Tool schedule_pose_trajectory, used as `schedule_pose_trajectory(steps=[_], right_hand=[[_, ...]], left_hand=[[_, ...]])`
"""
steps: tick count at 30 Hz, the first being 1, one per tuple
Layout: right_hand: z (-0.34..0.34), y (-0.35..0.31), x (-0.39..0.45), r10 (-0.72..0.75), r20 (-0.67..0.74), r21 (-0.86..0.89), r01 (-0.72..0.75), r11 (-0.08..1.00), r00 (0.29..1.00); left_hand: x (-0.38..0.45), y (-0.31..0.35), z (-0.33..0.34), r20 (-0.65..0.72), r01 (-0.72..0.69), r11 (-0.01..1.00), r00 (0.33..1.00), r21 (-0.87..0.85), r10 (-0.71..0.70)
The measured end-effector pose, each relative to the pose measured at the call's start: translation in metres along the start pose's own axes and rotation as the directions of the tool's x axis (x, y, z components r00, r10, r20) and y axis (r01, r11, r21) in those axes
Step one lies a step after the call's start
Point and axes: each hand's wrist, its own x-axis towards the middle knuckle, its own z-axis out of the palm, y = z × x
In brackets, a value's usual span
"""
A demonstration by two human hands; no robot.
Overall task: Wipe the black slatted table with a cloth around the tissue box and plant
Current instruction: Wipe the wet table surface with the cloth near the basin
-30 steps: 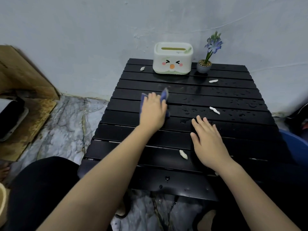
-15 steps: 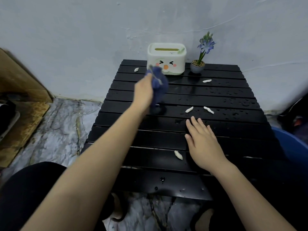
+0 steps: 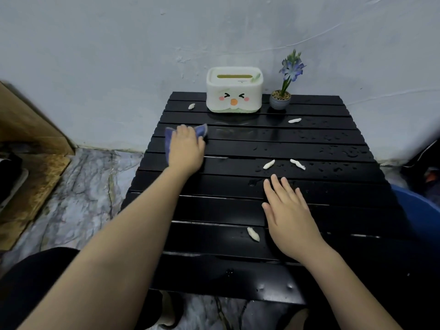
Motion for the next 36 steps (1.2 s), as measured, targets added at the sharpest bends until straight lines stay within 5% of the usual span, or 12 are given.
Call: schedule_pose_trajectory(steps=[4, 11, 13, 15, 17, 18, 21, 23, 28, 31, 36], right_hand=[[0.004, 0.002, 0.001, -0.004, -0.028, -0.019, 0.003, 1.000, 1.000], [0.004, 0.002, 0.000, -0.004, -0.024, -0.024, 0.004, 1.000, 1.000], [0.003, 0.003, -0.001, -0.008, -0.025, -0.019, 0.008, 1.000, 1.000], [0.002, 0.003, -0.002, -0.014, -0.026, -0.009, 0.014, 1.000, 1.000], [0.002, 0.004, -0.002, -0.018, -0.027, 0.008, 0.019, 1.000, 0.999], [0.002, 0.004, -0.003, -0.017, -0.026, 0.018, 0.018, 1.000, 0.999], [0.002, 0.001, -0.005, -0.007, -0.037, 0.052, 0.009, 0.999, 0.999], [0.002, 0.000, -0.005, 0.003, -0.021, 0.056, -0.001, 0.998, 1.000], [0.000, -0.001, -0.005, 0.013, -0.012, 0.069, -0.012, 0.998, 1.000], [-0.001, -0.001, -0.006, 0.010, -0.010, 0.077, -0.010, 0.997, 1.000], [-0.007, 0.001, -0.007, -0.001, 0.011, 0.097, 0.000, 0.995, 1.000]], left_hand=[[-0.001, 0.083, 0.012, 0.050, -0.176, 0.984, 0.983, 0.015, 0.175], [-0.010, 0.162, 0.009, 0.115, -0.257, 0.917, 0.946, -0.305, 0.304], [-0.010, 0.161, -0.005, 0.228, -0.067, 0.790, 0.939, -0.609, 0.256], [-0.010, 0.152, -0.021, 0.318, 0.192, 0.533, 0.935, -0.824, 0.155], [-0.010, 0.135, -0.041, 0.335, 0.316, 0.317, 0.942, -0.894, 0.005], [-0.012, 0.123, -0.052, 0.313, 0.322, 0.290, 0.946, -0.901, -0.079], [-0.028, 0.074, -0.077, 0.156, 0.223, 0.375, 0.967, -0.900, -0.201], [-0.047, 0.033, -0.083, 0.065, 0.162, 0.520, 0.978, -0.839, -0.200], [-0.100, -0.040, -0.047, 0.142, 0.167, 0.944, 0.981, -0.284, -0.131], [-0.115, -0.033, -0.029, 0.067, 0.067, 0.991, 0.996, -0.113, -0.060], [-0.128, 0.036, -0.024, 0.049, -0.131, 0.975, 0.989, -0.177, 0.142]])
